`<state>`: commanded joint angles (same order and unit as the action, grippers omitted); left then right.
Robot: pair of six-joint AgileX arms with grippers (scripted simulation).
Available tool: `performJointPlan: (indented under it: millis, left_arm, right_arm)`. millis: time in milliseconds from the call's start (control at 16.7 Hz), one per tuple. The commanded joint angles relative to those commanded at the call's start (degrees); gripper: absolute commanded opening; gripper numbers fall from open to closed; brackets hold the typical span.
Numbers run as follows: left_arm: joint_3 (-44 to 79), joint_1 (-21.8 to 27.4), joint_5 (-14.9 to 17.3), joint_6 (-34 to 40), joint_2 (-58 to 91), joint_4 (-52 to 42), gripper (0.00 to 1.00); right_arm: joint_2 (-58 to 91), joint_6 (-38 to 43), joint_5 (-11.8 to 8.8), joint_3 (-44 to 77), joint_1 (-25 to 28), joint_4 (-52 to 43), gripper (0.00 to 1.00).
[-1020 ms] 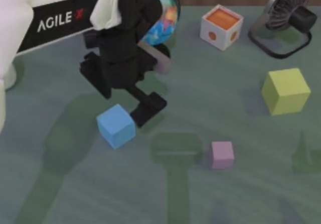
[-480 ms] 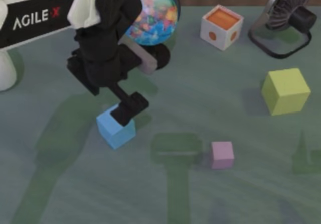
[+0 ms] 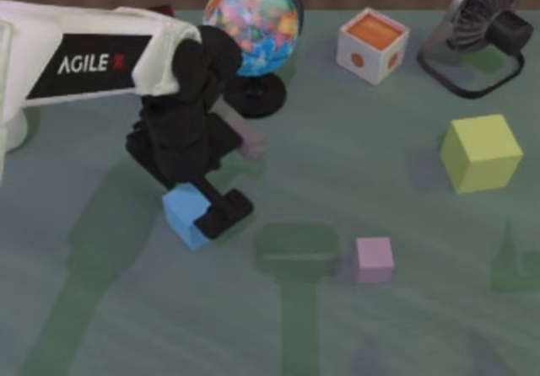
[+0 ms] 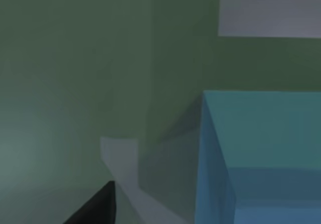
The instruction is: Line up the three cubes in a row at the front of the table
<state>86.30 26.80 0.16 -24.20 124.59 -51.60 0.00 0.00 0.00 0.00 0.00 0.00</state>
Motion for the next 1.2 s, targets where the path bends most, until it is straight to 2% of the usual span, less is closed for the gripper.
performJointPlan:
  millis: [180,420,1200]
  left_arm:
    - [-2.69,-0.07,0.02,-0.09,1.80,4.41,1.00]
    - [-2.87,-0.08,0.02,-0.10,1.92,4.69,1.00]
    - [-2.87,-0.08,0.02,-0.10,1.92,4.69,0.02]
  right_arm:
    - [0.00,0.00,0.00,0.00,0.00,0.00,1.00]
    - [0.00,0.00,0.00,0.00,0.00,0.00,1.00]
    - [0.00,0.00,0.00,0.00,0.00,0.00,1.00]
